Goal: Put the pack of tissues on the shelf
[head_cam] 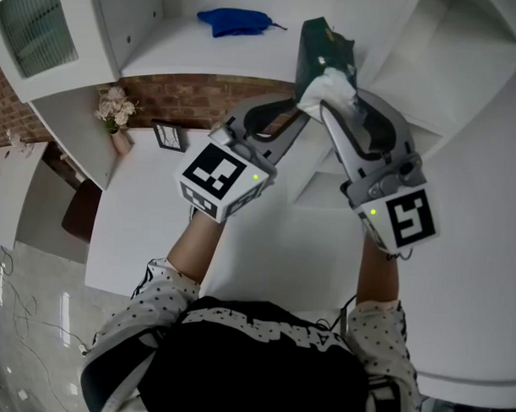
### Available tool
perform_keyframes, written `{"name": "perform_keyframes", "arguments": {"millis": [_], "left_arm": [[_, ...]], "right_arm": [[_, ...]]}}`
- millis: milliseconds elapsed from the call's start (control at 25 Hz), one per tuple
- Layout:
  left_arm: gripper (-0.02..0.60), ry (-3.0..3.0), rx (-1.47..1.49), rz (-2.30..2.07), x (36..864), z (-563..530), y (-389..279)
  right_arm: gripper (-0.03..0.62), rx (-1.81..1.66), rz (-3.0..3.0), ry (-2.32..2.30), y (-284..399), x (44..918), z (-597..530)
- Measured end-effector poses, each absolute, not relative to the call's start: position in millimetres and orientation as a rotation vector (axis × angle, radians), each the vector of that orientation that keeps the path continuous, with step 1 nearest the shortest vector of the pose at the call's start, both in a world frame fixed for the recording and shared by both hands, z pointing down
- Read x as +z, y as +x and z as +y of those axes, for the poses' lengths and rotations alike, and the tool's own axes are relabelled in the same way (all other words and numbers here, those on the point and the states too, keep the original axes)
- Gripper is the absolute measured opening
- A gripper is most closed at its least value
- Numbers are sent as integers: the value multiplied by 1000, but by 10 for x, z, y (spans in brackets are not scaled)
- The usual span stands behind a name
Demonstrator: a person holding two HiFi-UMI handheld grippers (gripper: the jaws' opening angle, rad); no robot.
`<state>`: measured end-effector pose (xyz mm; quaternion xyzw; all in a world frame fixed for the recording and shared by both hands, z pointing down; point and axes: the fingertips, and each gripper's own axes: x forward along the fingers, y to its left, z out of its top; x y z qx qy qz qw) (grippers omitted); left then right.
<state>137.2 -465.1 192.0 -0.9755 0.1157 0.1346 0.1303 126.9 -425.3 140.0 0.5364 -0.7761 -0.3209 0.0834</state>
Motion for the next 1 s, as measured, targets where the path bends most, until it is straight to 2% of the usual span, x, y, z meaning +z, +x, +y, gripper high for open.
{"name": "perform_keyframes", "arguments": {"millis": [640, 1000], "left_arm": [[121, -2812, 443, 422, 1590, -4651, 1144], [126, -2718, 390, 435, 1546, -4690, 1310]], "right_arm": [[141, -912, -2300, 1607, 1398, 1235, -4468], [146, -879, -2294, 1667, 1522, 1289, -4586]]}}
